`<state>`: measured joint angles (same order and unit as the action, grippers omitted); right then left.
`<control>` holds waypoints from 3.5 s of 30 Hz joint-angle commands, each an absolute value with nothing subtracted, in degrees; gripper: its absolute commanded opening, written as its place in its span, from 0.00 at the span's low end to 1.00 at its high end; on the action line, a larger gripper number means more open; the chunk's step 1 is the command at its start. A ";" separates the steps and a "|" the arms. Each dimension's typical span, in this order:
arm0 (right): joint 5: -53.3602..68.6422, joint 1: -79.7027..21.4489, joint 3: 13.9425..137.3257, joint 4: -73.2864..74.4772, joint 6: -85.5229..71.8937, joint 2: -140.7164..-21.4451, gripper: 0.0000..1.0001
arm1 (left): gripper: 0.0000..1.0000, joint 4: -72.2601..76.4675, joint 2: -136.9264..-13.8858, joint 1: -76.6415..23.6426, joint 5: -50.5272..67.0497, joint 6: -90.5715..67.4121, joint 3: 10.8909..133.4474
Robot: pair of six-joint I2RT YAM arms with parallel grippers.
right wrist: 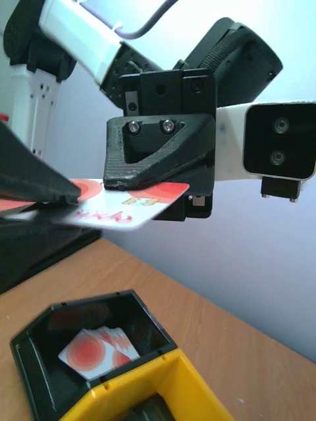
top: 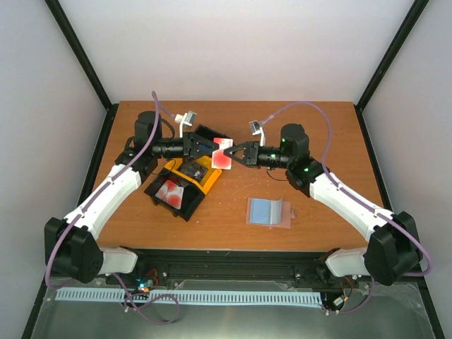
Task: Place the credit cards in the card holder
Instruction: Pick up the credit card from the storage box, then insert the credit card into the card holder.
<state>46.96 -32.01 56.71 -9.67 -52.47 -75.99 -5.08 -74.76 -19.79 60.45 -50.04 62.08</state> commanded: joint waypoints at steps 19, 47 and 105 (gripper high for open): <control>30.98 -14.05 37.27 29.78 -31.92 -62.79 0.03 | 0.66 -21.56 -86.04 -30.76 38.02 -34.06 63.94; 41.47 -8.88 25.99 13.71 -26.09 -71.83 0.03 | 0.25 -23.22 -114.13 -41.39 34.69 -17.78 73.05; 40.05 -13.45 24.77 4.05 -36.84 -84.47 0.04 | 0.18 -23.94 -117.67 -41.40 28.87 -19.53 71.56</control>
